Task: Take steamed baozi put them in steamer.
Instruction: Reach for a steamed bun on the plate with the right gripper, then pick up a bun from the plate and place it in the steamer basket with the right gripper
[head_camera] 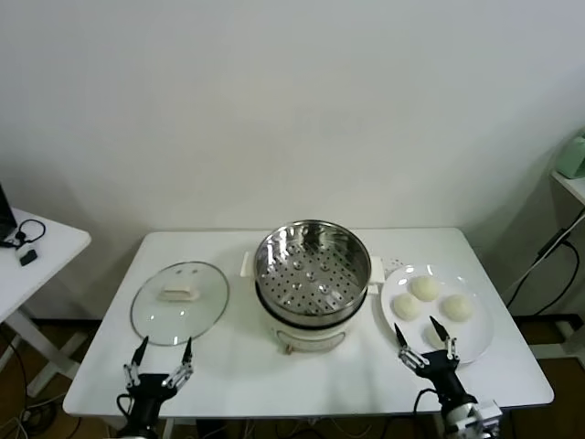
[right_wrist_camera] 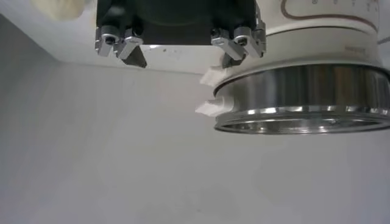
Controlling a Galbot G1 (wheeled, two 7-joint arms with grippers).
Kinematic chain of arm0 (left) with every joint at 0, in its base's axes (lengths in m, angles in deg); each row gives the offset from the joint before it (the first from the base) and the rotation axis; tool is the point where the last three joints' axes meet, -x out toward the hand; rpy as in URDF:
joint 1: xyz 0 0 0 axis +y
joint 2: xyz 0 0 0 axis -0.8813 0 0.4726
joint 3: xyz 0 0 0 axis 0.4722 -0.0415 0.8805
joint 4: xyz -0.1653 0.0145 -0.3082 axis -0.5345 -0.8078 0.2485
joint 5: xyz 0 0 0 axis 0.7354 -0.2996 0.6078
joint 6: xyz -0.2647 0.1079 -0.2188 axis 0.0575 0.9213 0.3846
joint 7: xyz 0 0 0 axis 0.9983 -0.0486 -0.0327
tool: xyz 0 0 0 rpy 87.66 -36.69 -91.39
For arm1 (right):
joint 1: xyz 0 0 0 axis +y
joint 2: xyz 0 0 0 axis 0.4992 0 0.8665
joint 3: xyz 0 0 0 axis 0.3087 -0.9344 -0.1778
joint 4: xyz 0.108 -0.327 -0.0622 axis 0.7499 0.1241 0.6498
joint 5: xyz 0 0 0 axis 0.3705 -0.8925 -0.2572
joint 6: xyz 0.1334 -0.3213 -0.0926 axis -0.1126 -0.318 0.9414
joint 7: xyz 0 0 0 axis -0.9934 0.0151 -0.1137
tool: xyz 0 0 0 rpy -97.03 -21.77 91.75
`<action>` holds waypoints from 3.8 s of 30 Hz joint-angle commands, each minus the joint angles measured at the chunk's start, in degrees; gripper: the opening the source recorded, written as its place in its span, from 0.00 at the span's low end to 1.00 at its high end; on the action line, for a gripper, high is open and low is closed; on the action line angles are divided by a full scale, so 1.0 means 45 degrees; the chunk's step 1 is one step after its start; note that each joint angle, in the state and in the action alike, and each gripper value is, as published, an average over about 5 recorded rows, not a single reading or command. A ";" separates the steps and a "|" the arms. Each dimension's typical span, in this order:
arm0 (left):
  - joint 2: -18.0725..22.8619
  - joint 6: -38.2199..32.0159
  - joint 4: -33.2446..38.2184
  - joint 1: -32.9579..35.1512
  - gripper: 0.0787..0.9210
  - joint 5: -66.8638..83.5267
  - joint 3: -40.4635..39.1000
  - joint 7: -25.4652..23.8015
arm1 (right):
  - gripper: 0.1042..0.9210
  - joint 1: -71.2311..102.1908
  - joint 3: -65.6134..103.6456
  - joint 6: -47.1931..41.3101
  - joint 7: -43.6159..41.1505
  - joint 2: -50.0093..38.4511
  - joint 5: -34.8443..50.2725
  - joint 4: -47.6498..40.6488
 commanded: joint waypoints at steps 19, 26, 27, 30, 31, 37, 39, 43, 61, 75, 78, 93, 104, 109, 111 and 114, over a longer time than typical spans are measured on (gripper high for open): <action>-0.0253 0.0398 -0.0188 -0.0795 0.88 -0.0532 -0.0536 0.0259 | 0.88 -0.9615 -0.4385 -0.2721 -0.7167 -0.9705 -0.0134 -0.5411; -0.0311 0.0473 -0.0362 -0.0905 0.88 -0.0520 -0.0588 0.0271 | 0.88 -1.6306 -1.1224 -0.1822 -1.1413 -1.0748 -0.1833 -0.7589; -0.0320 0.0484 -0.0392 -0.0923 0.88 -0.0515 -0.0599 0.0275 | 0.88 -1.7006 -1.1879 -0.1728 -1.1837 -1.0618 -0.2118 -0.7910; -0.0357 0.0500 -0.0443 -0.0969 0.88 -0.0513 -0.0613 0.0287 | 0.88 -1.8533 -1.3048 -0.1456 -1.2901 -0.9862 -0.3312 -0.9022; -0.0373 0.0519 -0.0442 -0.0980 0.88 -0.0510 -0.0609 0.0291 | 0.88 -1.9084 -1.3442 -0.1295 -1.3197 -0.9511 -0.3788 -0.9510; -0.0476 0.0731 -0.0354 -0.1037 0.88 -0.0441 -0.0522 0.0309 | 0.88 -2.1678 -1.6004 -0.0257 -1.4189 -0.7204 -0.5578 -1.2487; -0.0480 0.0801 -0.0346 -0.1086 0.88 -0.0432 -0.0497 0.0319 | 0.88 -2.2015 -1.6270 -0.0088 -1.4292 -0.6412 -0.5896 -1.3325; -0.0466 0.0918 -0.0312 -0.1161 0.88 -0.0436 -0.0475 0.0328 | 0.88 -2.2181 -1.6377 0.0070 -1.4270 -0.4890 -0.6399 -1.4692; -0.0450 0.0906 -0.0363 -0.0984 0.88 -0.0310 -0.0282 0.0366 | 0.88 -2.0817 -1.5548 0.0292 -1.3972 -0.2507 -0.7787 -1.6351; -0.0415 0.0865 -0.0416 -0.0924 0.88 -0.0262 -0.0311 0.0400 | 0.88 -2.0529 -1.4447 0.0811 -1.3652 -0.2061 -0.9020 -1.7245; -0.0408 0.0865 -0.0407 -0.0911 0.88 -0.0262 -0.0310 0.0401 | 0.88 -2.0486 -1.4323 0.0846 -1.3643 -0.1999 -0.9206 -1.7323; -0.0420 0.0841 -0.0389 -0.0795 0.88 -0.0237 -0.0236 0.0417 | 0.75 -2.0358 -1.3948 0.0902 -1.3670 -0.1744 -0.9674 -1.7459; -0.0449 0.0805 -0.0413 -0.0675 0.88 -0.0239 -0.0216 0.0429 | 0.73 -2.1549 -1.5821 0.1331 -1.4006 -0.3184 -0.8430 -1.3629; -0.0475 0.0822 -0.0312 -0.0584 0.88 -0.0322 -0.0232 0.0410 | 0.73 -2.3807 -1.7938 0.1934 -1.4041 -0.4157 -0.7674 -1.0610; -0.0489 0.0822 -0.0280 -0.0543 0.88 -0.0349 -0.0242 0.0407 | 0.73 -2.4769 -1.8593 0.2393 -1.4043 -0.4397 -0.7741 -0.9559; -0.0497 0.0841 -0.0246 -0.0481 0.88 -0.0362 -0.0260 0.0404 | 0.73 -2.5723 -1.8963 0.3540 -1.4083 -0.4529 -0.8725 -0.8448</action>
